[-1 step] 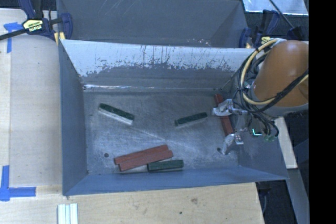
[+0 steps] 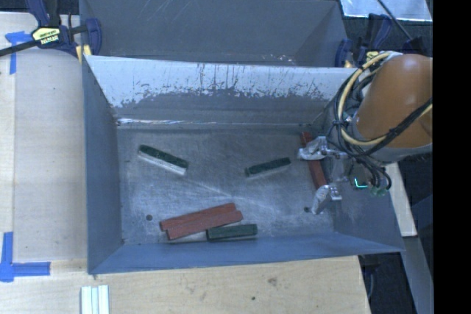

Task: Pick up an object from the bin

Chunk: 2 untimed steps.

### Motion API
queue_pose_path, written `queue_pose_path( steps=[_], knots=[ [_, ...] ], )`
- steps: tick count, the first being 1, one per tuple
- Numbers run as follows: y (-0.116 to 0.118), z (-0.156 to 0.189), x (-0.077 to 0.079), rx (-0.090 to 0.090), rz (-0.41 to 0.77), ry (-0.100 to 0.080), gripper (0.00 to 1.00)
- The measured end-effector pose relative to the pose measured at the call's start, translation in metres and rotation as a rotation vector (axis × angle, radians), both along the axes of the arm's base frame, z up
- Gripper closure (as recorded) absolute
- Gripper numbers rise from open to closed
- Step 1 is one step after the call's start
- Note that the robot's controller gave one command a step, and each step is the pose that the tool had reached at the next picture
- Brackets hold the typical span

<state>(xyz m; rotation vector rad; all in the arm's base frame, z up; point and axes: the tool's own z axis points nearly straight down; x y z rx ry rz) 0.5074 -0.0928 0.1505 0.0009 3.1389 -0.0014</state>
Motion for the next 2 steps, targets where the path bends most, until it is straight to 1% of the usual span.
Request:
queue_pose_path(
  steps=[1, 2],
  knots=[
    [0.004, -0.043, 0.028, -0.002, 0.034, -0.008, 0.00],
    [0.037, -0.071, 0.059, -0.003, -0.044, -0.028, 1.00]
  ],
)
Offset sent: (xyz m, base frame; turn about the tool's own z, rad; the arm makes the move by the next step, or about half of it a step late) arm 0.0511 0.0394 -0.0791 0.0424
